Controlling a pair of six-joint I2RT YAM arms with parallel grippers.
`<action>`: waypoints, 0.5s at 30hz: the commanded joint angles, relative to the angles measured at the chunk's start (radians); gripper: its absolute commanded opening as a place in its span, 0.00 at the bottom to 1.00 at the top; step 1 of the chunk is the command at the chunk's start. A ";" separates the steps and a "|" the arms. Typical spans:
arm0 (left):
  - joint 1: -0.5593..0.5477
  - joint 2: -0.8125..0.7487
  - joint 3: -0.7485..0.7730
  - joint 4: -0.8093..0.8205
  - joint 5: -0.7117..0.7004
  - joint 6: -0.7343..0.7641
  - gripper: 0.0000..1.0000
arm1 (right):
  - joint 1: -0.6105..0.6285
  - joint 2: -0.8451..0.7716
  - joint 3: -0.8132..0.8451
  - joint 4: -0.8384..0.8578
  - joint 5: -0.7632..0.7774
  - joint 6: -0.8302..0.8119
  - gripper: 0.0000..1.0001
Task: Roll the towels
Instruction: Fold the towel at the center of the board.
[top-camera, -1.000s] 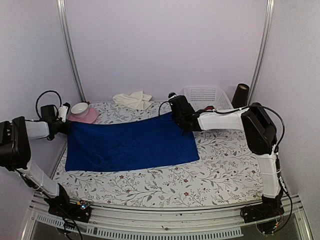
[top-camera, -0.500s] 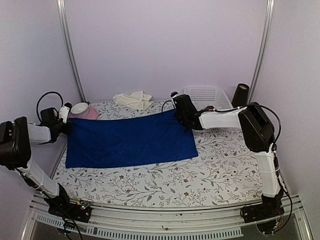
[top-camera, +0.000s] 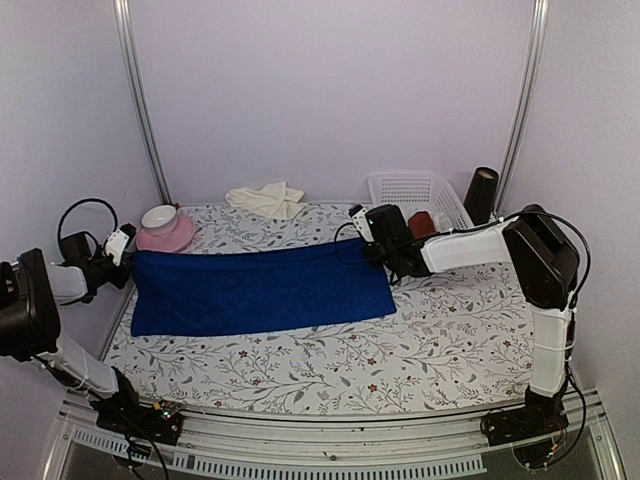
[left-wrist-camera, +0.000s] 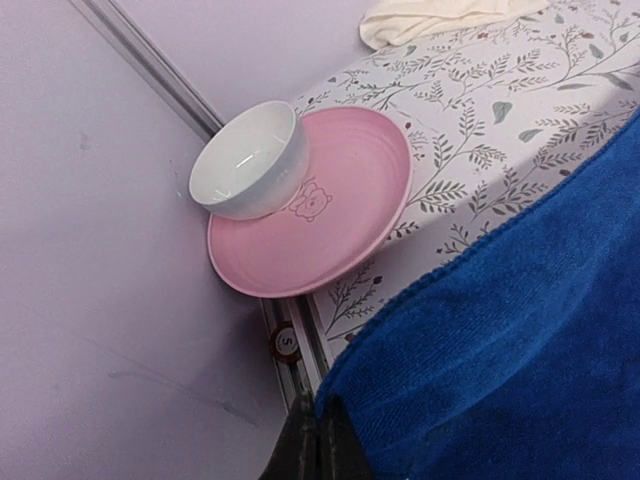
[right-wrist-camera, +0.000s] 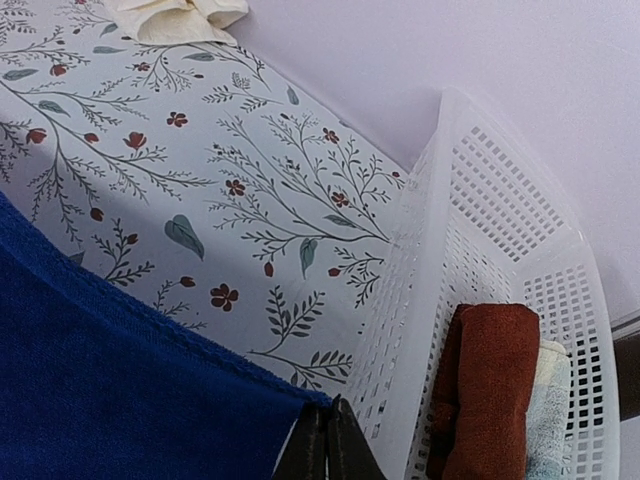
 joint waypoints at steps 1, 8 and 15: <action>0.054 -0.033 -0.019 -0.062 0.133 0.082 0.00 | -0.004 -0.066 -0.045 0.025 -0.052 0.004 0.01; 0.096 -0.070 -0.069 -0.167 0.231 0.255 0.00 | 0.014 -0.120 -0.109 0.024 -0.070 -0.019 0.01; 0.141 -0.090 -0.081 -0.228 0.287 0.317 0.00 | 0.021 -0.160 -0.186 0.019 -0.067 -0.009 0.01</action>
